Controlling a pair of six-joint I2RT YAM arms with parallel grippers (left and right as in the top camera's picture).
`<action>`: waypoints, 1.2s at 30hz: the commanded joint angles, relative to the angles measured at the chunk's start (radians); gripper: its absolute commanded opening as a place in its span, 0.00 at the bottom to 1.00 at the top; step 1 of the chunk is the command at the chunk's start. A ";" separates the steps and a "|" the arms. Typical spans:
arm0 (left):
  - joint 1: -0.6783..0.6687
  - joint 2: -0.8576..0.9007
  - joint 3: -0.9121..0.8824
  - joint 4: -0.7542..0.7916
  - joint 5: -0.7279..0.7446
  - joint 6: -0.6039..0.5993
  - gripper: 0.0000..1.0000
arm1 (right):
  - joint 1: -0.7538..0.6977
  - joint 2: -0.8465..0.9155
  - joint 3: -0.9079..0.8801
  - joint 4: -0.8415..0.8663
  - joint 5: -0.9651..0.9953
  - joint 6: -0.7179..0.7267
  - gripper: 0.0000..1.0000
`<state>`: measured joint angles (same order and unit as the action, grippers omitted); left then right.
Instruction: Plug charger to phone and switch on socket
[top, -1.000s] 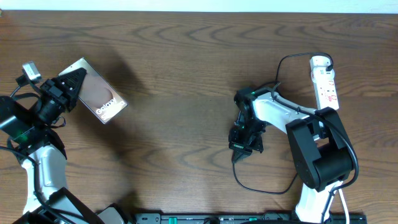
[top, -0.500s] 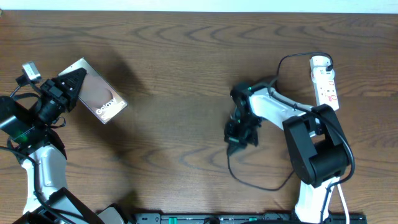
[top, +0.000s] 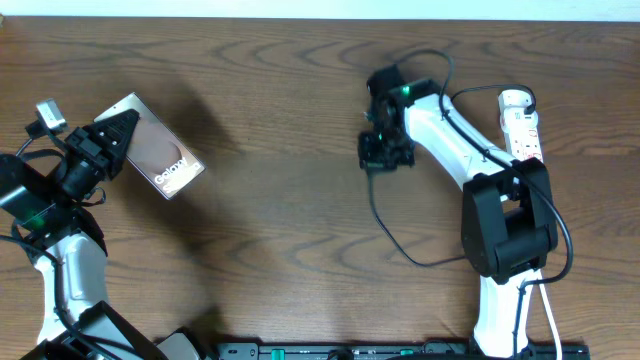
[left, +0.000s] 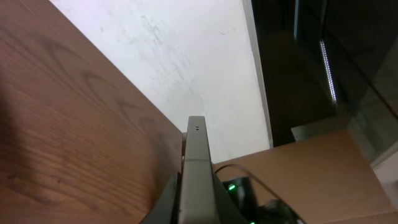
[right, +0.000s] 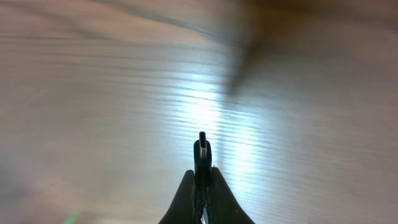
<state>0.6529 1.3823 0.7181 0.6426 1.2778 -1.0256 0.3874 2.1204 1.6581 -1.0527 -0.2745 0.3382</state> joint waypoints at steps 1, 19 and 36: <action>0.005 -0.010 0.003 -0.002 0.021 0.024 0.07 | 0.000 0.002 0.075 0.033 -0.418 -0.277 0.01; 0.002 -0.010 0.003 -0.058 0.058 0.051 0.07 | 0.211 0.003 0.072 0.066 -1.232 -0.870 0.01; -0.081 -0.011 0.003 0.296 0.103 -0.190 0.07 | 0.327 0.031 0.055 0.206 -1.287 -0.729 0.01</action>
<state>0.6140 1.3823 0.7074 0.8314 1.3590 -1.0920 0.7109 2.1220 1.7203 -0.8623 -1.5116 -0.4484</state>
